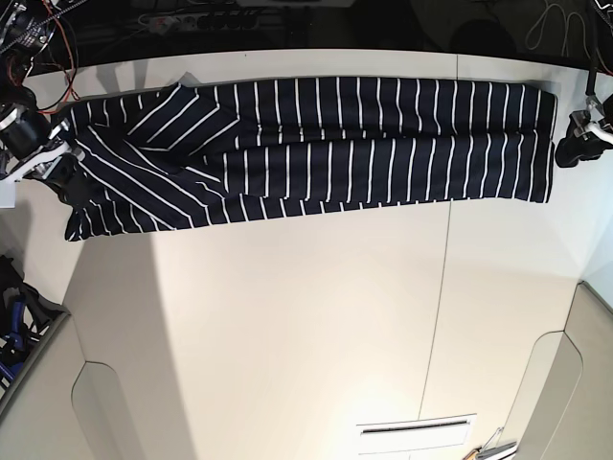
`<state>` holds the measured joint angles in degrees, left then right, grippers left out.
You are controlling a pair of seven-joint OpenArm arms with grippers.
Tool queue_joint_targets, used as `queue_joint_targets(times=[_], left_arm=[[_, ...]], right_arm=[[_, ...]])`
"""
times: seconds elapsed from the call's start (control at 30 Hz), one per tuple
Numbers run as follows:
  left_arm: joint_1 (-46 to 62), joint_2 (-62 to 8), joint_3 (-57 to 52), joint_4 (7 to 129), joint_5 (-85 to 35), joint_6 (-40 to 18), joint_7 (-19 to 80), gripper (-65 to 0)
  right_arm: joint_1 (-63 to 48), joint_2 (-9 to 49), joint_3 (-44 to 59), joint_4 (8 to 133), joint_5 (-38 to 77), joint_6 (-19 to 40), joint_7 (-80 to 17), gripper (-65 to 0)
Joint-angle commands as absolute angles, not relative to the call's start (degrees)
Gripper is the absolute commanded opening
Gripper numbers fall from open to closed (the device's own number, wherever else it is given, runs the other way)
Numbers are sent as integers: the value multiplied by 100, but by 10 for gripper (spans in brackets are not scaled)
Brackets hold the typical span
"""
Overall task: Fold the T-shirt properly
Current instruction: 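Hold both strip ends and straighten the striped strip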
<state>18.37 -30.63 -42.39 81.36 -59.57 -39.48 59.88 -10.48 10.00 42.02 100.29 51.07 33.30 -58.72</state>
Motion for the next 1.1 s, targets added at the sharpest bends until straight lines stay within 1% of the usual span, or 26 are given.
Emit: queue_joint_targets(times=[0.0,0.2,0.33,0.4,0.63,1.07], left_arm=[[1811,-3208,-4228,8213,-6062,-4000,5826,-204],[1811,-3208,-3507,8213,-5946,-4000,5664,-203],[1811,-3205,-3208,8211,-5116,-4000,5109,-203],[1811,-3210,-3205,8211,-4856,-4000,4958,-203],[1811,-3210,-3205,8208,-4709,-4000,4950,-203],[1811,-3208,-3205,7760,-4838,-4000,5083,-203]], right_arm=[[-1004,1057,4093,10103,5127,3391,-5741,-650],[-1002,1061,3260,9909,4333,3385,-5398,-650],[-1004,1061,2982,9690,4239,3385,-5336,-650],[-1004,1061,2956,9581,4239,3385,-5336,-650],[-1007,1061,2956,9258,4239,3385,-5339,-650],[-1002,1061,2956,9240,4410,3382,-5339,-650]])
